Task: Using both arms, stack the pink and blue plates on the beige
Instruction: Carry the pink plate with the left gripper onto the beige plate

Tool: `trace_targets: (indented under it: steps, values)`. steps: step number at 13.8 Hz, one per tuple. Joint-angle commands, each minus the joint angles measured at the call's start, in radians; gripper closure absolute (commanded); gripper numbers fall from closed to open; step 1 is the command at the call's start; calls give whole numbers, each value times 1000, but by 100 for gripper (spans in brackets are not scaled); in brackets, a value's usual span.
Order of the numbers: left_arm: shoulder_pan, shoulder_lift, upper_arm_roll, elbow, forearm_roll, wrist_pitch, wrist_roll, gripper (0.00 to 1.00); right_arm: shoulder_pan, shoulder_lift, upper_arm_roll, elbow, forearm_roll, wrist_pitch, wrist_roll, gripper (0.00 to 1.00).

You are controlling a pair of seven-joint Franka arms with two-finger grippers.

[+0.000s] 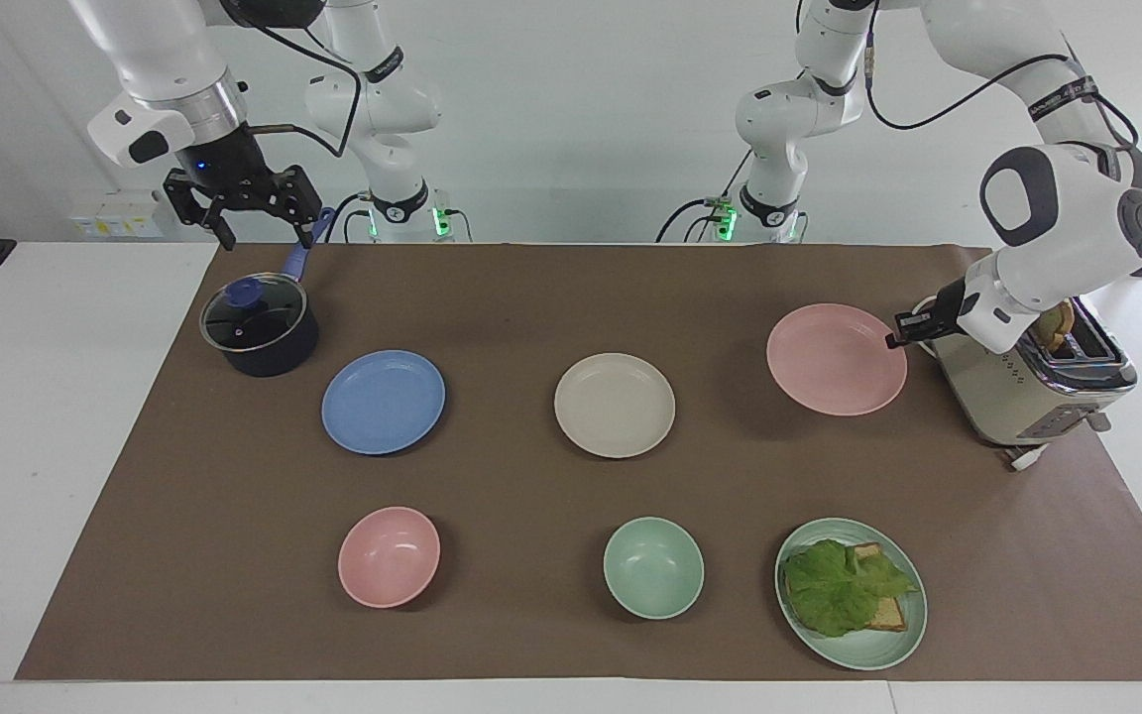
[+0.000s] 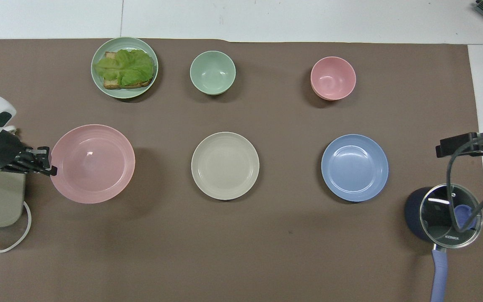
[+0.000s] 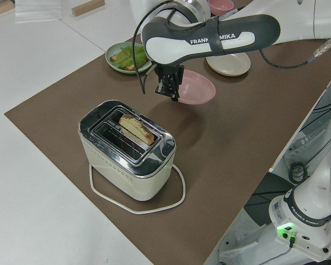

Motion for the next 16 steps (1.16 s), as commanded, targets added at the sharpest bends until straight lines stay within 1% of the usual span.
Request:
trace_targets:
  steps: [1, 4, 7, 13, 16]
  values:
    - [-3, -19, -7, -8, -36, -19, -40, 100, -13, -21, 8, -23, -3, -2, -20, 0]
    - [-49, -19, -13, -11, -42, -10, -45, 100, -13, -21, 8, -23, -3, -3, -20, 0]
    - [-102, -19, -16, -14, -119, 11, -74, 100, -13, -21, 8, -23, -3, -2, -20, 0]
    - [-336, -21, -16, -57, -160, 161, -317, 100, -13, -21, 8, -23, -3, -3, -20, 0]
    - [-421, -13, -16, -109, -187, 267, -357, 100, -13, -21, 8, -23, -3, -2, -20, 0]
